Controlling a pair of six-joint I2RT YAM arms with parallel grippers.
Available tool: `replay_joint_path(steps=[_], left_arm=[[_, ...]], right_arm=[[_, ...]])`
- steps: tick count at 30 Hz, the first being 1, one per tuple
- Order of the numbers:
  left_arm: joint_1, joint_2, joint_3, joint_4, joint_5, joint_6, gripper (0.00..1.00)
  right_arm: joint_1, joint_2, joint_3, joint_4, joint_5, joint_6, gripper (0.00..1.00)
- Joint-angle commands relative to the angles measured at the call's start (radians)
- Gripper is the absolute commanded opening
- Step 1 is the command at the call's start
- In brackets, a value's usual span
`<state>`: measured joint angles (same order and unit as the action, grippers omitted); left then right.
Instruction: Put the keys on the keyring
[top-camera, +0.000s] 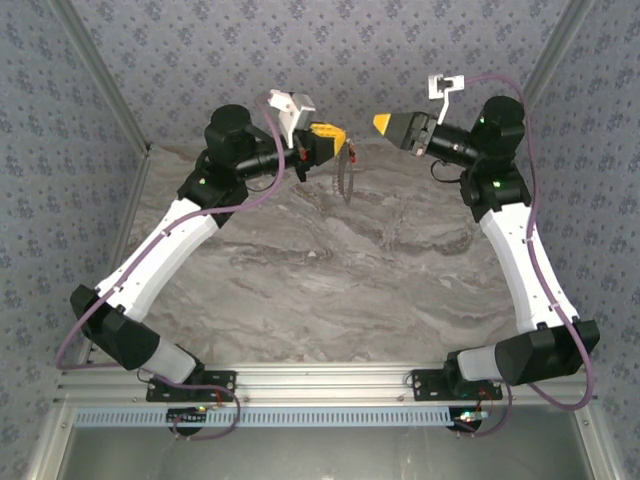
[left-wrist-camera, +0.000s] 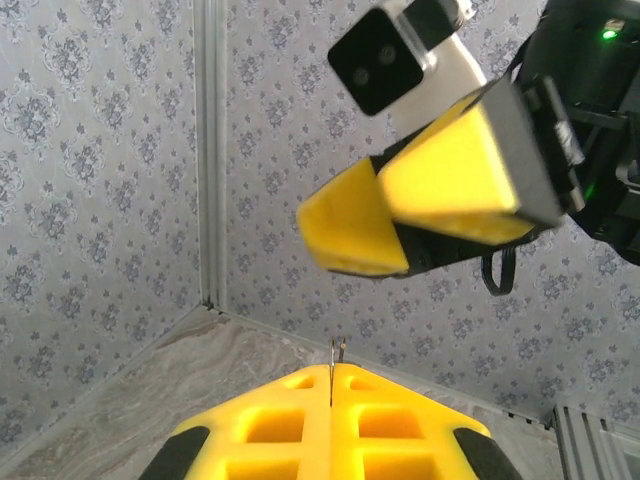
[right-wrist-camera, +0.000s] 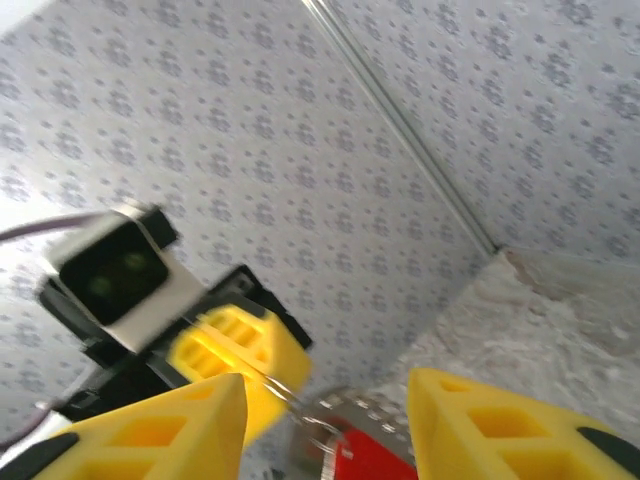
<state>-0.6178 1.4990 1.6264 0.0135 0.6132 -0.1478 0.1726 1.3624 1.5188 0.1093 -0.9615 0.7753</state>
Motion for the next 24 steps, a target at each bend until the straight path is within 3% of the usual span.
replay_joint_path(steps=[1, 13, 24], left_arm=[[-0.003, 0.010, 0.033, 0.091, 0.027, -0.039, 0.00], [0.013, 0.054, 0.065, 0.170, 0.073, -0.156, 0.00], [0.023, 0.057, 0.073, 0.178, 0.074, -0.170, 0.00]], right_arm=[[0.007, 0.028, 0.006, 0.195, -0.002, 0.120, 0.52], [0.042, 0.063, -0.049, 0.310, -0.040, 0.177, 0.55], [0.070, 0.066, -0.101, 0.326, -0.054, 0.188, 0.52]])
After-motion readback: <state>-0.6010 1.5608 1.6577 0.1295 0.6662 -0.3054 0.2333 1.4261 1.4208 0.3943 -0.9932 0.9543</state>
